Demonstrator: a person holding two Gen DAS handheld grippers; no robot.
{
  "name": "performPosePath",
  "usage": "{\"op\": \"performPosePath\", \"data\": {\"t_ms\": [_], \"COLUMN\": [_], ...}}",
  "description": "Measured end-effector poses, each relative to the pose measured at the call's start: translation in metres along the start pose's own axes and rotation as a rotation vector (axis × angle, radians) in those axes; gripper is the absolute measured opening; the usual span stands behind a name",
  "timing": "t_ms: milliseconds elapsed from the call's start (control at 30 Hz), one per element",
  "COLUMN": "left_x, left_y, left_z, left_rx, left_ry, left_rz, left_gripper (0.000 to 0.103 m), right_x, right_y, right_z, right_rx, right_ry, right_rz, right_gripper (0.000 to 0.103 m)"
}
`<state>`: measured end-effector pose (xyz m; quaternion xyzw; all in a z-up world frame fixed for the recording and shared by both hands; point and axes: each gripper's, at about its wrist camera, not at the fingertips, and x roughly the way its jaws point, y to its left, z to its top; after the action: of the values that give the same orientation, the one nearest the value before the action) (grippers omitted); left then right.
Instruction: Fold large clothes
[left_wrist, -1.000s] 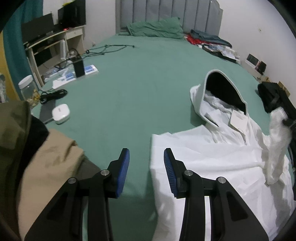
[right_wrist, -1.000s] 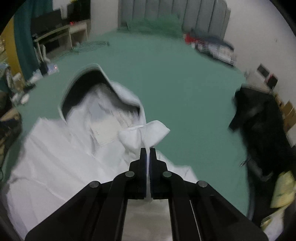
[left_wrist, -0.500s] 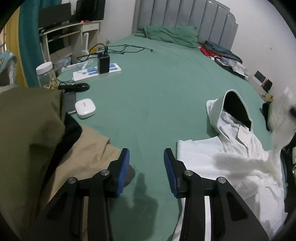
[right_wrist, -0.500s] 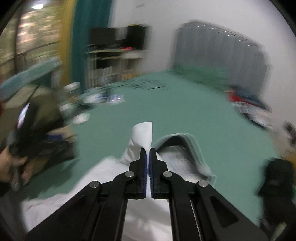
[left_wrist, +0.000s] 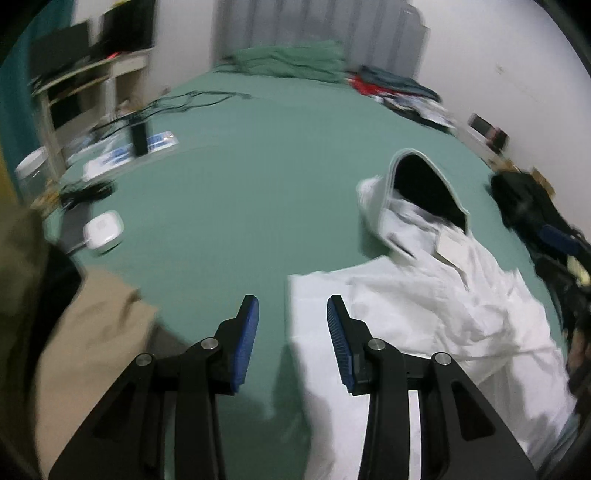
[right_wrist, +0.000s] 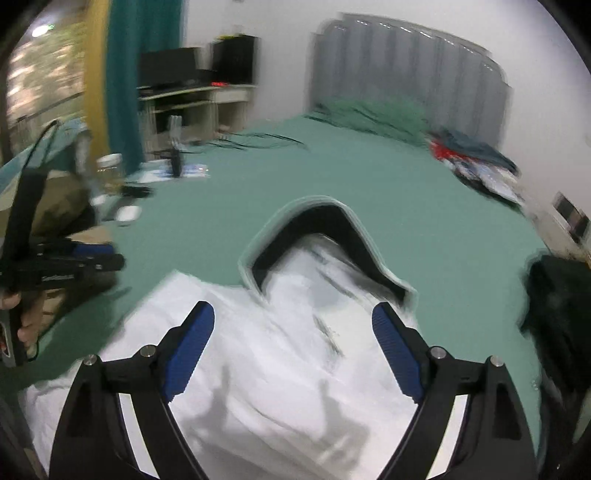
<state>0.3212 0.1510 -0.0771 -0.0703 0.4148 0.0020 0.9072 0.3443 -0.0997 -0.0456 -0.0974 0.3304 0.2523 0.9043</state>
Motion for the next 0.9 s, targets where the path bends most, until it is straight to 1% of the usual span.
{"op": "performPosePath", "data": {"t_ms": [33,100,200,267,333,400,433,467,500,533,600,633,733,800,867,900], "left_x": [0.010,0.023,0.044,0.054,0.071,0.089,0.090,0.086,0.085,0.084,0.070,0.064,0.024,-0.004,-0.014,-0.014], "left_y": [-0.011,-0.024,-0.049,-0.063,-0.073,-0.074,-0.072,-0.070,-0.069,-0.067,-0.059,-0.057,-0.051,-0.045,-0.040,-0.037], "left_z": [0.000,-0.001,-0.002,-0.004,-0.013,-0.025,-0.029,-0.031,-0.031,-0.030,-0.027,-0.026,-0.027,-0.032,-0.037,-0.041], "left_rx": [0.032,0.047,0.062,0.087,0.122,0.135,0.131,0.132,0.131,0.112,0.051,0.041,0.018,0.007,-0.010,-0.020], "left_ry": [0.007,0.027,0.066,0.082,0.108,0.171,0.163,0.120,0.127,0.138,0.129,0.127,0.104,0.068,0.056,0.071], "left_rz": [-0.020,-0.043,-0.093,-0.105,-0.074,-0.016,-0.020,-0.029,-0.040,-0.059,-0.066,-0.064,-0.078,-0.080,-0.064,-0.053], "left_gripper": [0.041,0.041,0.041,0.041,0.041,0.041,0.040,0.035,0.009,0.006,0.005,0.005,0.005,0.005,0.005,0.005], "right_x": [-0.003,-0.008,-0.017,-0.023,-0.025,-0.027,-0.026,-0.026,-0.025,-0.022,-0.015,-0.012,-0.006,-0.006,-0.007,-0.007], "right_y": [-0.011,-0.033,-0.059,-0.080,-0.100,-0.118,-0.125,-0.129,-0.133,-0.137,-0.140,-0.141,-0.139,-0.137,-0.136,-0.136], "right_z": [-0.008,-0.031,-0.067,-0.090,-0.108,-0.121,-0.125,-0.128,-0.131,-0.133,-0.135,-0.138,-0.137,-0.134,-0.132,-0.131], "right_rx": [0.031,0.102,0.180,0.234,0.278,0.306,0.319,0.327,0.333,0.334,0.332,0.329,0.316,0.301,0.291,0.289], "right_ry": [0.017,0.067,0.129,0.168,0.200,0.224,0.234,0.240,0.247,0.256,0.272,0.276,0.286,0.285,0.284,0.287], "right_rz": [-0.024,-0.084,-0.153,-0.192,-0.219,-0.245,-0.254,-0.256,-0.255,-0.254,-0.259,-0.257,-0.258,-0.252,-0.245,-0.242], "right_gripper": [0.087,0.087,0.087,0.087,0.087,0.087,0.087,0.087,0.087,0.087,0.087,0.087,0.087,0.087,0.087,0.087]}}
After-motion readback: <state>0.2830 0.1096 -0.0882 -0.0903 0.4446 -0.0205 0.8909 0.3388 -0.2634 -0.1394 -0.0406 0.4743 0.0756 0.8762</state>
